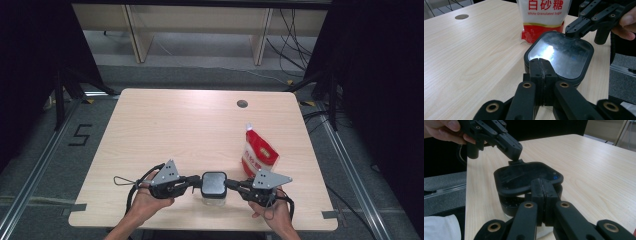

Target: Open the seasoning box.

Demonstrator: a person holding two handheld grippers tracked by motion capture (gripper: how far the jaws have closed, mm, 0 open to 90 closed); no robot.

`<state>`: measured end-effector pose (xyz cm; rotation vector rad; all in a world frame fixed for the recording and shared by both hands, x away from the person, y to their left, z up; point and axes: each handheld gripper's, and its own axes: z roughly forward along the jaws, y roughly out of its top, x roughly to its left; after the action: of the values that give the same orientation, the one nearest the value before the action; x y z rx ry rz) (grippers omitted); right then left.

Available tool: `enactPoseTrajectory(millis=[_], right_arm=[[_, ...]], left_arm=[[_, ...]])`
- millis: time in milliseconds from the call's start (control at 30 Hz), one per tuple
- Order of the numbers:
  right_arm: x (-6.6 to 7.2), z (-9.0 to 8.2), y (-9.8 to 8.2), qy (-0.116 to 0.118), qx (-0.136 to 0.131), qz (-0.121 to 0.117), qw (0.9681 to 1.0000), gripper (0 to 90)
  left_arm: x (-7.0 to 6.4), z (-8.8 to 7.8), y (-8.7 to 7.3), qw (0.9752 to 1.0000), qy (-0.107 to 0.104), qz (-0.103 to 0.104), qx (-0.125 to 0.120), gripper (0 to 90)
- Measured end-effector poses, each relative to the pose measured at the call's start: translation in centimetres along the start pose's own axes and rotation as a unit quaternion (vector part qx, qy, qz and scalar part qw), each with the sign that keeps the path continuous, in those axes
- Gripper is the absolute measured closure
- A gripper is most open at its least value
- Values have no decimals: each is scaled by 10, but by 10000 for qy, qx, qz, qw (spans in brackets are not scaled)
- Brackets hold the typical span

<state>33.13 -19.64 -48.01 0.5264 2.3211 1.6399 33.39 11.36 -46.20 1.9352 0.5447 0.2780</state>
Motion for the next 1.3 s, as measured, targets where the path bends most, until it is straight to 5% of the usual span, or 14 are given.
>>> enactPoseTrajectory(millis=[100, 133, 400, 500, 600, 633, 700, 767, 833, 933, 1033, 1133, 1300], right_arm=[[0, 1, 1, 30, -31, -108, 9999, 900], [3, 0, 0, -66, 10, 86, 9999, 900], [-1, 1, -2, 46, -123, 5, 9999, 900], [2, 0, -2, 35, -73, 188, 9998, 900], [0, 0, -2, -72, -94, 25, 9999, 900], [1, 0, -3, -7, -62, 166, 9998, 900], [2, 0, -3, 28, -51, 195, 9998, 900], [1, 0, -3, 31, -36, 169, 9998, 900], [2, 1, -3, 59, -42, 230, 9997, 900], [3, 3, -2, -10, -34, 105, 9999, 900], [4, 4, -1, -27, 29, -62, 10000, 900], [3, 4, -1, 38, 31, -16, 10000, 900], [4, 3, 0, -71, -71, -2, 9999, 900]], left_arm=[[0, 0, 0, 10000, 4, -35, -28, 888], [0, 0, 0, 10000, -23, -50, -41, 888], [0, 0, -2, 9999, -20, -98, -89, 888], [1, 0, -3, 9999, -34, -113, -107, 888], [2, 0, -4, 9998, -59, -84, -164, 889], [2, 0, -4, 9998, -51, -73, -150, 888], [1, 0, -5, 9999, 2, -147, -71, 889], [1, 0, -7, 10000, 62, -43, 12, 892], [2, 4, -15, 9984, 320, 239, 401, 891], [7, 12, -33, 9988, 154, -254, 385, 888], [6, 10, -29, 9992, 74, -285, 265, 866], [4, 8, -22, 9997, 64, -59, 208, 855], [3, 6, -23, 9997, 81, -89, 218, 846]])
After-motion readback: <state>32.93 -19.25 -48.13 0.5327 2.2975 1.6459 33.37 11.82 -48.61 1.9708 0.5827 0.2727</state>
